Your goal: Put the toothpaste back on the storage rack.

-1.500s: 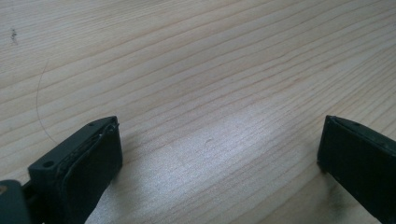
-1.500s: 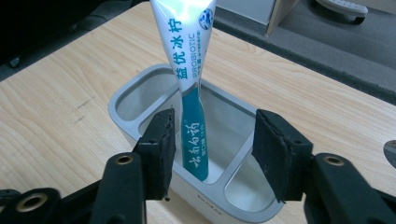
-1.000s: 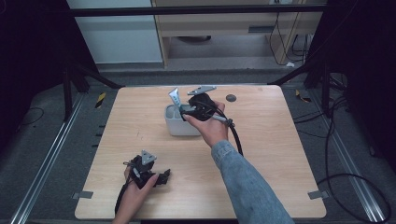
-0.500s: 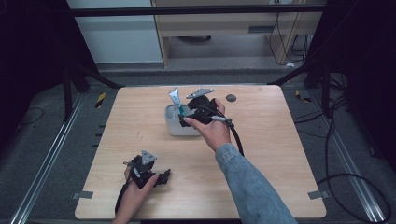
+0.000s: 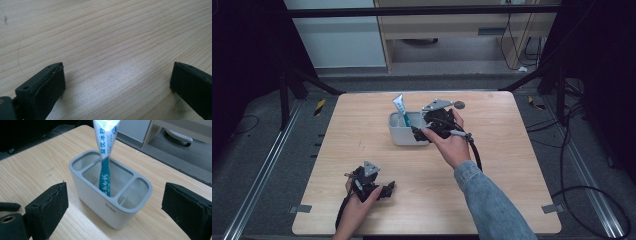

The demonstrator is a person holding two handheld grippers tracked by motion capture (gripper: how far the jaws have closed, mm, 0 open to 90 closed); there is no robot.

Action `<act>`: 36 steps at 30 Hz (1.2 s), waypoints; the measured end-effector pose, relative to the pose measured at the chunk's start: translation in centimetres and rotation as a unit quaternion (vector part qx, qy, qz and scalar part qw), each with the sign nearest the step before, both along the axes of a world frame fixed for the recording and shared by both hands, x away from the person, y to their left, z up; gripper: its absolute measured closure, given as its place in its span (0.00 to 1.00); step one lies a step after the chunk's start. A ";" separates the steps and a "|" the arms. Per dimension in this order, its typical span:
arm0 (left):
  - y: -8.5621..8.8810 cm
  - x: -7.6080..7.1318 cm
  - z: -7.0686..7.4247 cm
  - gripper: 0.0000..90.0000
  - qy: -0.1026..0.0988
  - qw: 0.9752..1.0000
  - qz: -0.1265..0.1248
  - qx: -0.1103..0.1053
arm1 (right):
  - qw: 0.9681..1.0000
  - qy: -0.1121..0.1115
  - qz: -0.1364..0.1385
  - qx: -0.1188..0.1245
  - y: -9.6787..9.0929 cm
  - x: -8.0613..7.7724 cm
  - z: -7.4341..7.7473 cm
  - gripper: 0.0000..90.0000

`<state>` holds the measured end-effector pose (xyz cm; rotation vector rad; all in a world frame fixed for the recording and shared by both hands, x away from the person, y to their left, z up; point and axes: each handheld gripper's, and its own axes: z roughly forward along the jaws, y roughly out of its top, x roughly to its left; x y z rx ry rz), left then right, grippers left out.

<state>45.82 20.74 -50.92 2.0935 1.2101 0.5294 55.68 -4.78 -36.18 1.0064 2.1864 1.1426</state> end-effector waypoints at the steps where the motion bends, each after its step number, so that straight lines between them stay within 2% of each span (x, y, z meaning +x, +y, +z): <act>1: 0.0 0.0 0.0 0.00 -0.001 1.000 0.001 -0.002 | 1.000 -0.001 -0.001 -0.001 -0.2 0.0 -0.1 0.08; 3: 0.0 0.0 0.0 0.00 -0.001 1.000 0.001 -0.002 | 1.000 -0.002 -0.007 -0.006 -0.8 -0.1 -0.2 0.08; 8: -0.1 0.0 0.0 0.00 -0.001 1.000 -0.001 -0.001 | 1.000 0.001 -0.014 0.003 -2.1 -0.3 -0.3 0.08; 14: -0.1 -0.1 0.0 0.00 0.000 1.000 -0.001 -0.003 | 1.000 0.002 -0.018 -0.001 -3.5 -0.5 -0.5 0.08; 17: -0.1 -0.1 0.0 0.00 -0.001 1.000 -0.001 -0.002 | 1.000 0.001 -0.020 -0.011 -4.2 -0.6 -0.5 0.08; 23: -0.1 -0.1 0.0 0.00 0.000 1.000 -0.001 -0.002 | 1.000 -0.004 -0.025 -0.012 -5.3 -0.9 -0.6 0.10; 29: -0.1 0.0 0.0 0.00 0.000 1.000 -0.002 -0.001 | 0.999 -0.003 -0.027 -0.022 -6.6 -1.2 -1.7 0.11; 36: -0.1 -0.1 0.0 0.00 0.000 1.000 -0.002 -0.001 | 0.999 0.022 -0.038 -0.005 -8.7 -1.0 -3.9 0.13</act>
